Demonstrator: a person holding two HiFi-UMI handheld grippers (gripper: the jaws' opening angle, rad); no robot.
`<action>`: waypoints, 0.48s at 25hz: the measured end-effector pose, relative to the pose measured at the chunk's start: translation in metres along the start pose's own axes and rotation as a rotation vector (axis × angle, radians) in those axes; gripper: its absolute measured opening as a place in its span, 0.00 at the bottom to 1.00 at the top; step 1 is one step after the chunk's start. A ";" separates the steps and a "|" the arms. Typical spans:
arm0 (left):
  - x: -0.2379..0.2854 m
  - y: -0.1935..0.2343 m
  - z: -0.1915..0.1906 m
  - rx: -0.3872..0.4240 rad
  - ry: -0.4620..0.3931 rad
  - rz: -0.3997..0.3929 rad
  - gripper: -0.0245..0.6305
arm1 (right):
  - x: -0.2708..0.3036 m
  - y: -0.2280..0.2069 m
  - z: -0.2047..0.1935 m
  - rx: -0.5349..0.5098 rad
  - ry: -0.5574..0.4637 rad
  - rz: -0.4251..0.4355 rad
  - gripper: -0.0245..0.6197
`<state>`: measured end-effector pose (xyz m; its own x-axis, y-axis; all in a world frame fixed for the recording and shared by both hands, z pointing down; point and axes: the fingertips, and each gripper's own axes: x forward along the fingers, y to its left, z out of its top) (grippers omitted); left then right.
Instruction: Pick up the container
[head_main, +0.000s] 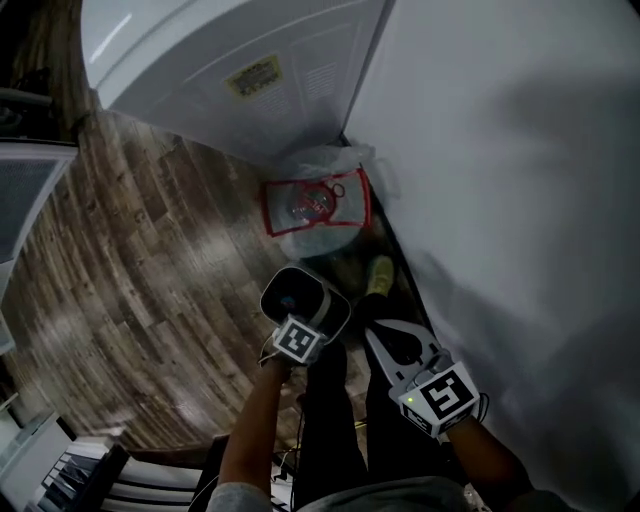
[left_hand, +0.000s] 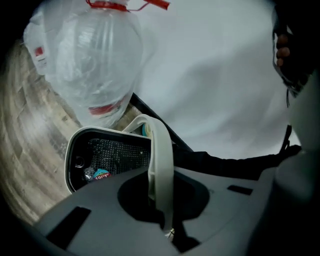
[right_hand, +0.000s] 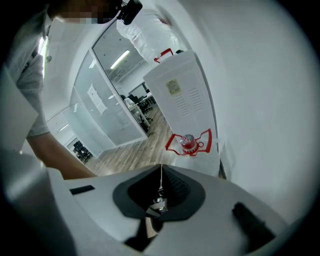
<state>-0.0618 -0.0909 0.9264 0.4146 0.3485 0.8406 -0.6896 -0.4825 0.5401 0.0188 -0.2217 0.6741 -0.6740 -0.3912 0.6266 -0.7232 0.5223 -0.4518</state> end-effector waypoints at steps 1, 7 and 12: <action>-0.011 -0.002 -0.007 -0.034 -0.002 0.010 0.06 | -0.005 0.006 0.008 -0.003 -0.008 0.003 0.08; -0.086 -0.019 -0.037 -0.292 -0.104 0.012 0.06 | -0.044 0.041 0.059 -0.068 -0.036 -0.019 0.08; -0.149 -0.032 -0.051 -0.456 -0.241 0.008 0.06 | -0.082 0.069 0.112 -0.155 -0.090 -0.048 0.08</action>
<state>-0.1321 -0.0871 0.7817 0.4960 0.1251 0.8593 -0.8599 -0.0665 0.5061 0.0070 -0.2386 0.5201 -0.6553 -0.4810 0.5824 -0.7275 0.6095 -0.3152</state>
